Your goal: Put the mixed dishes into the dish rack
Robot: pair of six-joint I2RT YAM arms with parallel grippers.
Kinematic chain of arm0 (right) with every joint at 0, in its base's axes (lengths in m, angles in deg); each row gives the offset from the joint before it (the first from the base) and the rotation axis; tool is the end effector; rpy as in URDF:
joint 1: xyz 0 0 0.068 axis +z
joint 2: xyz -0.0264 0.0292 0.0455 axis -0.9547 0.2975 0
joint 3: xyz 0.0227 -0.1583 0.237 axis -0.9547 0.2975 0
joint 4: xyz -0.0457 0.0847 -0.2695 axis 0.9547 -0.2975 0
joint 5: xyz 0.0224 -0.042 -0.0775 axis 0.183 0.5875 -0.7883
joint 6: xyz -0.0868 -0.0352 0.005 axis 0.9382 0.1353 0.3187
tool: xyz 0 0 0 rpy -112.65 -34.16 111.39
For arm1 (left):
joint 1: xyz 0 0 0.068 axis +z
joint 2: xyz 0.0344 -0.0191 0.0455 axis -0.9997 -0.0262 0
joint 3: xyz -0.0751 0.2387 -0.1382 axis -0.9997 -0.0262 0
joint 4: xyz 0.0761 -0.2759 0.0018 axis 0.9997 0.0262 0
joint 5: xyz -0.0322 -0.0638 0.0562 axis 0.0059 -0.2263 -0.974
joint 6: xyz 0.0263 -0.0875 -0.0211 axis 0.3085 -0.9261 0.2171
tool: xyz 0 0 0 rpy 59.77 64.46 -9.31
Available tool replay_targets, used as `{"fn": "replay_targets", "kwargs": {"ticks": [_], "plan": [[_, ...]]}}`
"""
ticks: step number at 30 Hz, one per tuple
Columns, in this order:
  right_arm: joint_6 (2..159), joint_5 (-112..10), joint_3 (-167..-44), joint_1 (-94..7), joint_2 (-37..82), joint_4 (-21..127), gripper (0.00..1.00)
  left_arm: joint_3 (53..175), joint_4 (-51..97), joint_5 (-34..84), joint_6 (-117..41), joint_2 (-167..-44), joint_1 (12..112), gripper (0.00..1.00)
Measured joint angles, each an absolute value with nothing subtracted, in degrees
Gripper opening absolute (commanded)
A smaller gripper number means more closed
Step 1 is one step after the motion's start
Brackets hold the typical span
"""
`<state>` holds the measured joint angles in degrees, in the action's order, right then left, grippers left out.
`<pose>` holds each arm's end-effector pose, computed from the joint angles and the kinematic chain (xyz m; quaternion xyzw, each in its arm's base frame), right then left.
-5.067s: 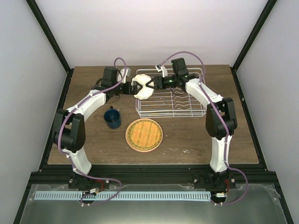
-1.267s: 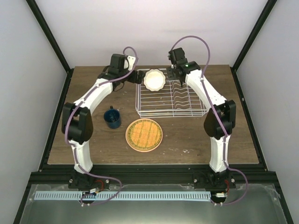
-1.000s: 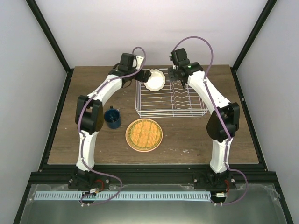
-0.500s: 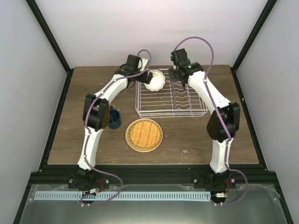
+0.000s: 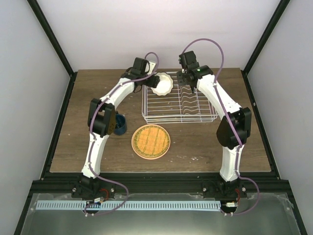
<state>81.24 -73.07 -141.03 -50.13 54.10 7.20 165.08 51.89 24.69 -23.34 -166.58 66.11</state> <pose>0.4740 0.1745 0.3064 -0.0879 0.9229 -0.0238 0.3741 0.5687 -0.2472 0.1963 0.2272 0.8767 -0.1349 0.4021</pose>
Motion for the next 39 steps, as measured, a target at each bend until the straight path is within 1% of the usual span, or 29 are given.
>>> {"fn": "replay_targets", "kwargs": {"ticks": [10, 14, 17, 20, 21, 25, 29, 33, 39], "plan": [[81.28, -74.1, -140.92, -50.13, 54.1, 6.37, 0.38, 166.56, 51.32, 25.63, -23.49, -168.37, 65.78, 0.73], [81.26, -74.41, -139.93, -50.13, 54.1, 6.34, 0.38, 167.24, 50.8, 25.63, -23.47, -169.16, 65.6, 0.66], [81.26, -74.43, -139.13, -50.15, 54.1, 6.21, 0.38, 167.33, 50.49, 25.66, -23.53, -169.4, 65.58, 0.56], [81.24, -74.36, -138.62, -50.15, 54.1, 6.21, 0.38, 167.33, 50.65, 25.41, -23.62, -169.45, 65.58, 0.44], [81.24, -74.23, -138.47, -50.15, 54.08, 6.32, 0.39, 167.33, 50.76, 25.33, -23.67, -169.45, 65.6, 0.37], [81.11, -73.55, -137.57, -50.19, 53.44, 6.43, 0.39, 167.33, 51.04, 24.67, -23.95, -169.62, 65.8, 0.19], [81.08, -73.18, -137.36, -50.21, 52.9, 6.63, 0.39, 167.33, 51.48, 24.28, -24.19, -169.9, 65.84, 0.07], [81.08, -72.79, -136.46, -50.26, 52.15, 7.09, 0.39, 167.24, 51.94, 24.45, -23.56, -170.08, 65.84, 0.0], [81.0, -71.98, -134.01, -50.28, 51.17, 8.14, 0.4, 165.47, 51.15, 25.2, -23.64, -169.05, 65.87, 0.0]]}}
